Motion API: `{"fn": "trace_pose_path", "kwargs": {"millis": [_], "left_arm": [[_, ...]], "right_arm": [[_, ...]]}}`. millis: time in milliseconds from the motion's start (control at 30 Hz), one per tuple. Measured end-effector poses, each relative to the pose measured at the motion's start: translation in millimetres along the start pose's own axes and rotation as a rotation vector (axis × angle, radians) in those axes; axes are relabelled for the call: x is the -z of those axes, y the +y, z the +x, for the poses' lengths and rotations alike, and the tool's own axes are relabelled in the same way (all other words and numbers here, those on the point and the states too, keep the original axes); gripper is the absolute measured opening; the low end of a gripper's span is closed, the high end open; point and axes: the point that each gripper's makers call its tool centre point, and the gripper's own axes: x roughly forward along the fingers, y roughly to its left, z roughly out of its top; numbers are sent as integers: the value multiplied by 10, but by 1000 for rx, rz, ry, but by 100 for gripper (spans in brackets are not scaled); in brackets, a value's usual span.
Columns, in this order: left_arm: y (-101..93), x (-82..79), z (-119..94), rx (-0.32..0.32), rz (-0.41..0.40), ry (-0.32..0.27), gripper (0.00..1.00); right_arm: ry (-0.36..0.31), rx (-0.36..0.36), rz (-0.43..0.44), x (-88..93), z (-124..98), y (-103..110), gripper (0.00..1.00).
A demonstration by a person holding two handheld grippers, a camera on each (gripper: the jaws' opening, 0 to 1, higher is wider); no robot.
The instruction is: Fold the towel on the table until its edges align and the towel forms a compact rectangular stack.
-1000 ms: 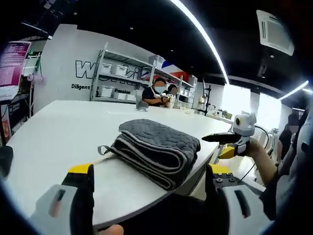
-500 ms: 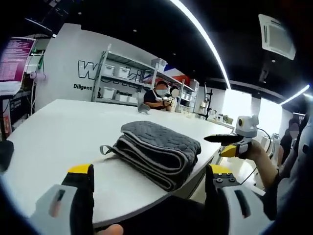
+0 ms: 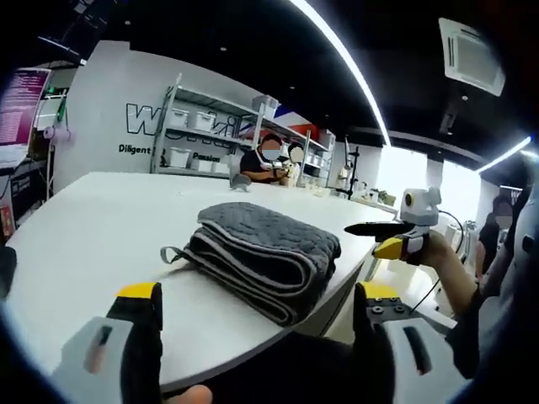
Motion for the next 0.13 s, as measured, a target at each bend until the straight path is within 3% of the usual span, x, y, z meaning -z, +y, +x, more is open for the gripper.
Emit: {"fn": "trace_pose_path", "kwargs": {"millis": [133], "left_arm": [[-4,9,7,-1,-2,1,99]], "right_arm": [[6,-9,3,18,12,24,99]]}}
